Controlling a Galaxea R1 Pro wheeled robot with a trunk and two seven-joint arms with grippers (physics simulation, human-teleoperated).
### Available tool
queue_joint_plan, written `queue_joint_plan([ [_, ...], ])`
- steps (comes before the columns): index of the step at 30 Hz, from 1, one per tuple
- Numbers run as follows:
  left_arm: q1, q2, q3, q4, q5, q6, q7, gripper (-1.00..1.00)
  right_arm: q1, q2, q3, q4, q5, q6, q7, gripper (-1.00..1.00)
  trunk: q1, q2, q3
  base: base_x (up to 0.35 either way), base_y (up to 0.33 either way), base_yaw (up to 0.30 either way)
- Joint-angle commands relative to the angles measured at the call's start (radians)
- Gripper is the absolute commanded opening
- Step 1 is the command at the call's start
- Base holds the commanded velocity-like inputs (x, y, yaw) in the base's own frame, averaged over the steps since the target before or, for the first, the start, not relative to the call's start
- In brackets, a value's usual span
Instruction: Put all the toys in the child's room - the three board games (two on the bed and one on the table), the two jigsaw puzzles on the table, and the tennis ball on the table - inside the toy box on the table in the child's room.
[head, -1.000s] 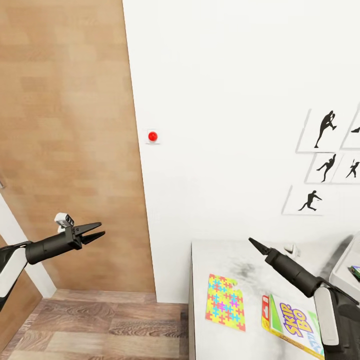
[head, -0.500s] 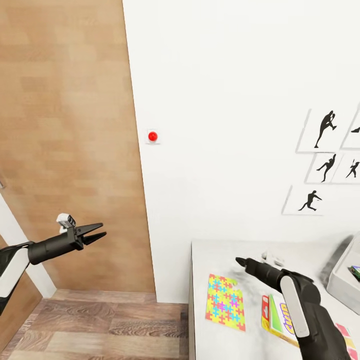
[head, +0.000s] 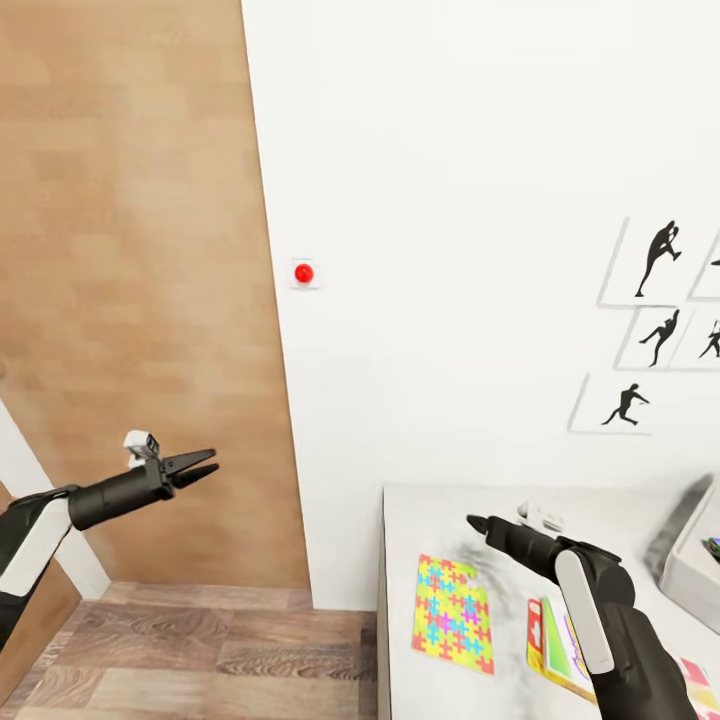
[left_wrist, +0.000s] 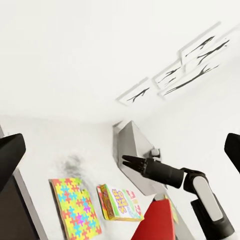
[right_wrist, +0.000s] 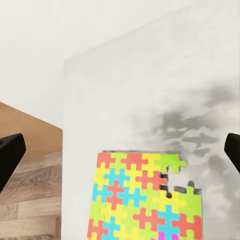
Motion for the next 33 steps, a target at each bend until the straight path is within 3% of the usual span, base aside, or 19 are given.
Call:
queue_joint_plan([
  [1,-0.001,-0.006,-0.01,0.001,-0.006,0.001,0.007,1.0,-0.001,0.0,-0.001,0.001,-0.001,0.005,0.003,1.0,0.001,-0.002,-0.003,0.132,-0.038,0.0],
  [7,-0.002,-0.058,-0.036,0.003,-0.046,-0.006,0.095,1.0,-0.001,-0.001,-0.003,0.008,-0.003,0.005,0.005,1.0,0.001,-0.002,-0.012,0.101,-0.053,0.0],
  [13,-0.003,-0.104,-0.041,0.003,-0.055,-0.006,0.212,1.0,-0.001,0.0,-0.003,0.009,-0.004,0.005,0.002,1.0,0.001,-0.002,-0.021,0.019,-0.012,0.0],
  [16,-0.004,-0.112,-0.041,0.003,-0.055,-0.006,0.25,1.0,-0.001,0.0,-0.003,0.009,-0.004,0.006,-0.001,1.0,0.001,-0.002,-0.026,0.004,-0.002,0.0],
  [20,-0.004,-0.118,-0.042,0.003,-0.054,-0.006,0.271,1.0,-0.003,-0.001,-0.003,0.009,-0.004,0.011,-0.002,1.0,0.001,-0.002,-0.033,0.001,-0.001,0.0],
  [25,-0.004,-0.145,-0.043,0.003,-0.057,-0.006,0.283,1.0,-0.023,-0.007,-0.004,0.031,-0.003,0.03,-0.002,1.0,0.001,-0.002,-0.041,0.0,0.0,0.0],
  [33,-0.004,-0.16,-0.044,0.003,-0.09,-0.005,0.284,1.0,-0.073,-0.011,-0.008,0.141,-0.002,0.106,-0.001,1.0,0.001,-0.002,-0.054,0.0,0.0,0.0],
])
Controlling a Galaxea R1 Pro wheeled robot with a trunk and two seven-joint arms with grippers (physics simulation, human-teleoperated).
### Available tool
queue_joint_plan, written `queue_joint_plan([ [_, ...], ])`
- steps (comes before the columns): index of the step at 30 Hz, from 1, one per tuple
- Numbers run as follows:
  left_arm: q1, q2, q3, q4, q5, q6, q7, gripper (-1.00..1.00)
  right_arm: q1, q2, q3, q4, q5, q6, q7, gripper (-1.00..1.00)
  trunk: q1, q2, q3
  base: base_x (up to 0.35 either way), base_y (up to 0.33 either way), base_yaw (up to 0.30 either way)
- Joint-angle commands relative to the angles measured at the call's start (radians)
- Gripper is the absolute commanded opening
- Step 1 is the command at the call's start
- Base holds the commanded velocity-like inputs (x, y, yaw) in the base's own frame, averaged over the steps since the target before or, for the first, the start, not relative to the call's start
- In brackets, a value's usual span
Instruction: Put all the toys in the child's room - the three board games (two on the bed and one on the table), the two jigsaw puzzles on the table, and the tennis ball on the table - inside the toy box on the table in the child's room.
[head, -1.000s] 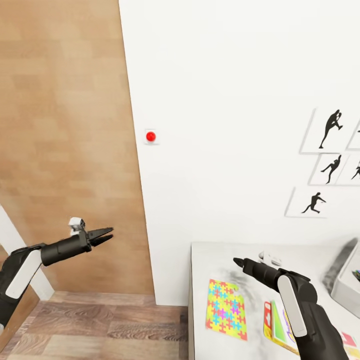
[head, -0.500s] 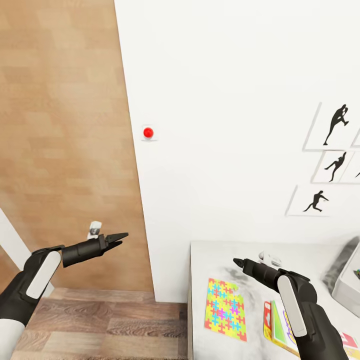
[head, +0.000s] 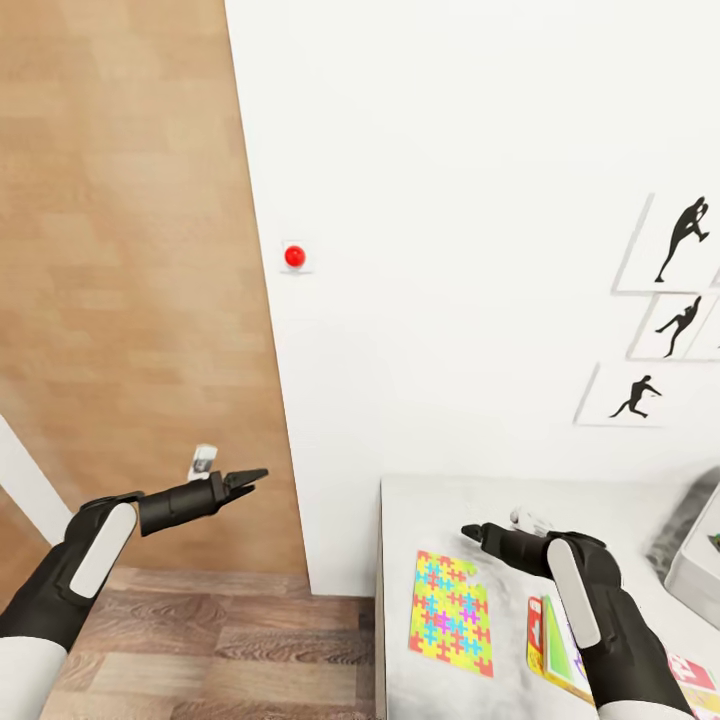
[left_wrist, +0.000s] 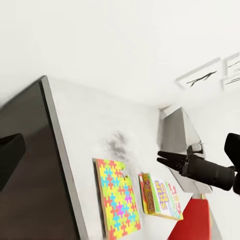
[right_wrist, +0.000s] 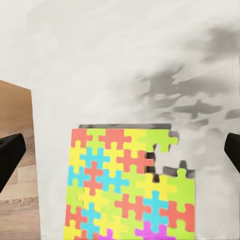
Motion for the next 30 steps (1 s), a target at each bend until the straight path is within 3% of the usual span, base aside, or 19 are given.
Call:
queue_joint_plan([
  [1,-0.001,0.0,0.001,0.0,-0.002,0.004,-0.003,1.0,-0.004,0.001,-0.001,0.006,-0.001,0.007,0.001,1.0,0.0,-0.002,-0.004,0.0,0.0,0.0],
  [30,-0.002,0.0,0.004,0.001,-0.009,0.003,-0.003,1.0,-0.018,-0.001,-0.001,0.039,-0.002,0.02,0.002,1.0,0.0,-0.002,-0.051,0.0,0.0,0.0],
])
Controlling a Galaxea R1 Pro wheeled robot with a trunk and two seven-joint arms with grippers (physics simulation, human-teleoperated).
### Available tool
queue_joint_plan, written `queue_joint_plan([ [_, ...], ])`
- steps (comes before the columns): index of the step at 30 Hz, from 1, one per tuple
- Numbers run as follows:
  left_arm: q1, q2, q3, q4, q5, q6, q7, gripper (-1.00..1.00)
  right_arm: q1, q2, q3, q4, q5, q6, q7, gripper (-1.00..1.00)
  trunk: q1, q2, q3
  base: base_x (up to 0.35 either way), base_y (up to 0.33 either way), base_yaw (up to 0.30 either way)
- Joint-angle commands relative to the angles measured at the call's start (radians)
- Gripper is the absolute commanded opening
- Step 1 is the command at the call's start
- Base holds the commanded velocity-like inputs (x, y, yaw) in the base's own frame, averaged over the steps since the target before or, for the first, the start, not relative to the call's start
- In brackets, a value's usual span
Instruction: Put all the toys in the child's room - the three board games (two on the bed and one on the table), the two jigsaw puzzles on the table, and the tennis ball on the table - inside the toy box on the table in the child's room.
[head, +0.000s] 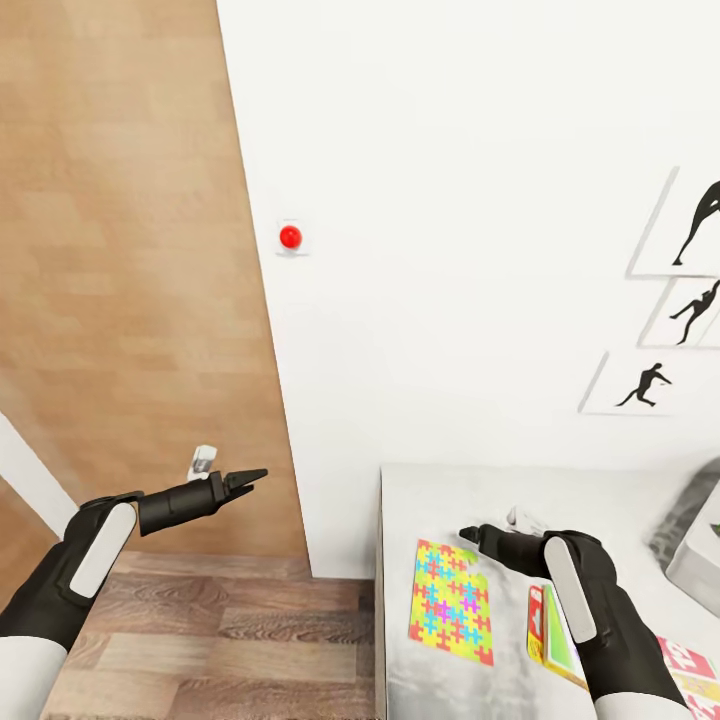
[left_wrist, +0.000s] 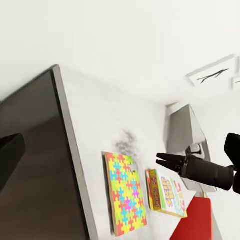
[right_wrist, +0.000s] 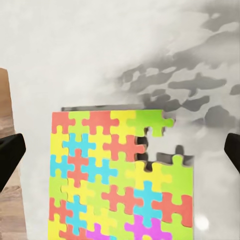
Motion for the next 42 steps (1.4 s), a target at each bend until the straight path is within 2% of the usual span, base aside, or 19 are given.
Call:
queue_joint_plan([
  [1,-0.001,0.0,0.0,0.0,-0.001,0.004,-0.003,1.0,-0.001,0.0,-0.001,0.0,-0.001,0.005,0.001,1.0,0.0,-0.002,-0.004,0.0,0.0,0.0],
  [17,-0.001,0.0,0.0,0.002,0.0,0.005,-0.004,1.0,-0.018,-0.005,-0.001,0.037,-0.003,0.009,0.008,1.0,0.0,-0.002,-0.03,0.0,0.0,0.0],
  [31,-0.001,0.0,0.002,0.002,0.001,0.003,-0.011,1.0,-0.022,0.007,-0.001,0.043,-0.002,0.009,0.01,1.0,0.0,-0.002,-0.053,0.0,0.0,0.0],
  [42,-0.001,0.0,-0.003,0.002,0.0,0.003,-0.009,1.0,-0.024,0.0,-0.001,0.044,-0.003,0.01,0.01,1.0,0.0,-0.002,-0.071,0.0,0.0,0.0],
])
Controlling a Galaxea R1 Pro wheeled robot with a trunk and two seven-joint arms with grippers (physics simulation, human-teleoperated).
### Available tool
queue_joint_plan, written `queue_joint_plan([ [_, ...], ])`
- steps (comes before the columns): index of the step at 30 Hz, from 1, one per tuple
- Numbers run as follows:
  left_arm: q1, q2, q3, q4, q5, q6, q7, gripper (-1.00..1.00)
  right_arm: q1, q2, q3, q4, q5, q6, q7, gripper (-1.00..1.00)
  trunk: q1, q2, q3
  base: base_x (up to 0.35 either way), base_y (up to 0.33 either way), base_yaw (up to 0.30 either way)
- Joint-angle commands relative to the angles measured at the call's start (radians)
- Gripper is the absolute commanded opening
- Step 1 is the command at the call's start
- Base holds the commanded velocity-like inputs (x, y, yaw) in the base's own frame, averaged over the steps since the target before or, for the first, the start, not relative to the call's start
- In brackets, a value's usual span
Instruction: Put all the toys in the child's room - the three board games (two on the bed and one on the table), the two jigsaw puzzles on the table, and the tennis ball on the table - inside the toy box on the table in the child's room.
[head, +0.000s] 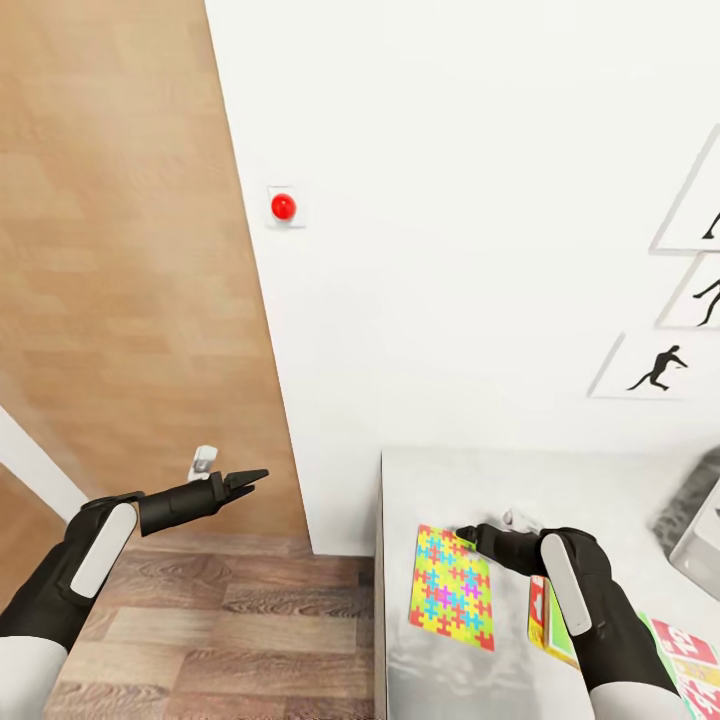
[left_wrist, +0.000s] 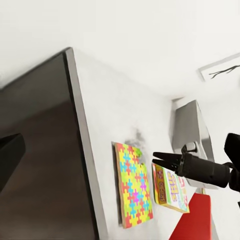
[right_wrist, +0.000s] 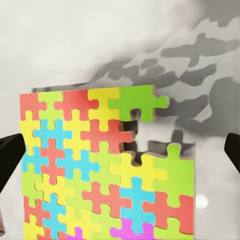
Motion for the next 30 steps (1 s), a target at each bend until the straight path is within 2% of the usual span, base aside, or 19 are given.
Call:
queue_joint_plan([
  [1,-0.001,0.0,0.001,0.0,0.0,0.004,-0.002,1.0,-0.001,0.0,-0.001,-0.001,0.0,0.005,0.002,1.0,0.0,-0.002,-0.003,0.0,0.0,0.0],
  [17,-0.001,0.0,0.012,0.0,0.0,0.005,-0.008,1.0,-0.004,0.007,-0.001,0.004,0.002,0.005,0.002,1.0,0.0,-0.002,-0.03,0.0,0.0,0.0],
  [30,-0.001,0.0,0.011,0.0,0.0,0.004,-0.008,1.0,-0.005,0.003,-0.001,0.017,0.001,0.004,0.002,1.0,0.0,-0.002,-0.05,-0.033,0.0,0.002],
])
